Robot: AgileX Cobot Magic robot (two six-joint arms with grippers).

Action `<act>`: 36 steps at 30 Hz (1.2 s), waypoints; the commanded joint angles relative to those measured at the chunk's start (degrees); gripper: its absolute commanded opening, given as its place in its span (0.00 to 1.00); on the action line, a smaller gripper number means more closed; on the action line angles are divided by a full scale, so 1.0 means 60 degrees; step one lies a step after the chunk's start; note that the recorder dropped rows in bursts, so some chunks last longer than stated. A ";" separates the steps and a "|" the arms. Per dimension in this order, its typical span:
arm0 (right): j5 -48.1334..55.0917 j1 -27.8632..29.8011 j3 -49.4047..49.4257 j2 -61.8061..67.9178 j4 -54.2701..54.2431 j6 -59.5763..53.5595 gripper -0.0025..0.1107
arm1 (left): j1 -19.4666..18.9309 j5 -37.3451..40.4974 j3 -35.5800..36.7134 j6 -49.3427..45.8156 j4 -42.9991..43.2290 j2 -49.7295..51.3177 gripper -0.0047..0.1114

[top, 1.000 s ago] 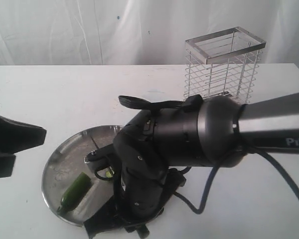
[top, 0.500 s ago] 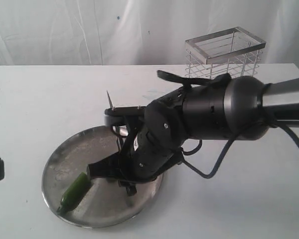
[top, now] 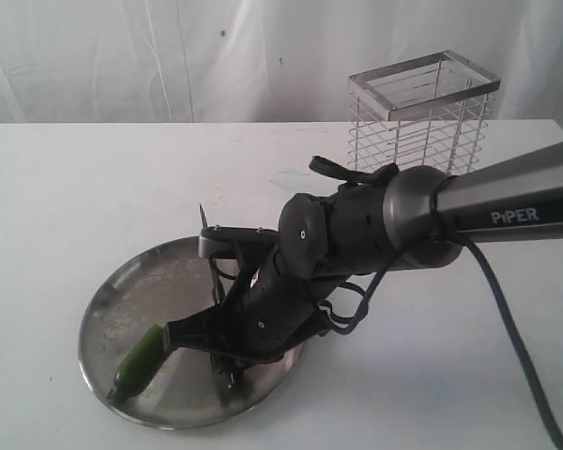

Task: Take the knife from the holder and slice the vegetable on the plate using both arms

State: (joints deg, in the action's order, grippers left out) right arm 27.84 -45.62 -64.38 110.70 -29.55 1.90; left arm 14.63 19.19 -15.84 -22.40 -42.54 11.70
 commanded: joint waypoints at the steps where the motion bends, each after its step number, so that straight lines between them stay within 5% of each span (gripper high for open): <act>1: -0.0395 0.0076 -0.0086 0.0135 -0.0185 -0.0317 0.02 | 0.0046 0.0333 0.0085 -0.0011 -0.0231 -0.0056 0.04; 16: -0.1043 0.0076 -0.0086 0.0036 -0.0287 -0.1296 0.36 | 0.0046 0.0804 0.0085 -0.0025 -0.0519 -0.0056 0.04; 25: -0.1402 -0.0127 0.0286 -0.2014 -0.0286 -0.1606 0.37 | 0.0046 0.0822 0.0094 -0.0026 -0.0442 -0.0064 0.04; 36: -0.2471 -0.1387 0.2428 -0.5208 -0.0285 -0.1606 0.37 | 0.0046 0.0803 0.0811 -0.0053 0.2769 -0.1950 0.04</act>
State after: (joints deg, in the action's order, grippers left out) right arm 14.23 -51.65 -52.50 82.32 -31.18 -7.03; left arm 14.63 23.50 -12.34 -22.67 -28.98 0.58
